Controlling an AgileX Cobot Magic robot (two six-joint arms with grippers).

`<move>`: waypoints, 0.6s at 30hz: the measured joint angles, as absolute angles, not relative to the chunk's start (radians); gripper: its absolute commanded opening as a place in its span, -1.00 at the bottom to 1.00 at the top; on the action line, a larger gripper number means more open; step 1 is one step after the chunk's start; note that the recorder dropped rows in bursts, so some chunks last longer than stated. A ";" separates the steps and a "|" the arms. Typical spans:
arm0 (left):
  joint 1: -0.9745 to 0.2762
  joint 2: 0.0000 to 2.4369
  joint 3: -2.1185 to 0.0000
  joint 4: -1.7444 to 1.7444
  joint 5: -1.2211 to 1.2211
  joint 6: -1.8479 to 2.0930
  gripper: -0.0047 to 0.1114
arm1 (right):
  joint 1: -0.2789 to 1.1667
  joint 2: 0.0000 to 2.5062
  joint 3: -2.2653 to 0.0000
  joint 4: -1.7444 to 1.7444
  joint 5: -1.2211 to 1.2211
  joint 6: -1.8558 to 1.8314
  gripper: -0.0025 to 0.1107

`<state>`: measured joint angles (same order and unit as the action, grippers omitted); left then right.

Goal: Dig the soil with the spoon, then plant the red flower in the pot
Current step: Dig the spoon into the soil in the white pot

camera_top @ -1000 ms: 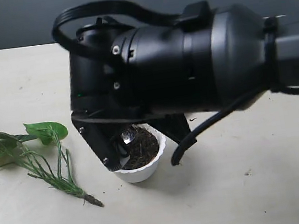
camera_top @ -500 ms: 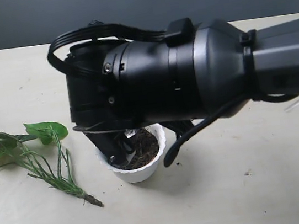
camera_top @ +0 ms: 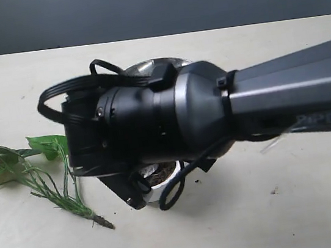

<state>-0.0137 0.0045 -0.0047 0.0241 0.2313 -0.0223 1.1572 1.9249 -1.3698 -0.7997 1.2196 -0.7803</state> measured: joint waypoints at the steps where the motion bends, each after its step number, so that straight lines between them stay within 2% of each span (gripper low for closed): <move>1: -0.014 0.005 -0.005 0.024 0.231 -0.022 -0.91 | 1.162 1.934 -1.370 -0.805 1.227 -0.780 -0.97; 18: -0.014 0.005 -0.005 0.024 0.231 -0.022 -0.91 | 1.128 1.902 -1.370 -0.902 1.217 -0.740 -0.97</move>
<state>-0.0137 0.0045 -0.0047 0.0241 0.2313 -0.0223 1.1283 1.9017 -1.3698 -0.9022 1.2172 -0.7399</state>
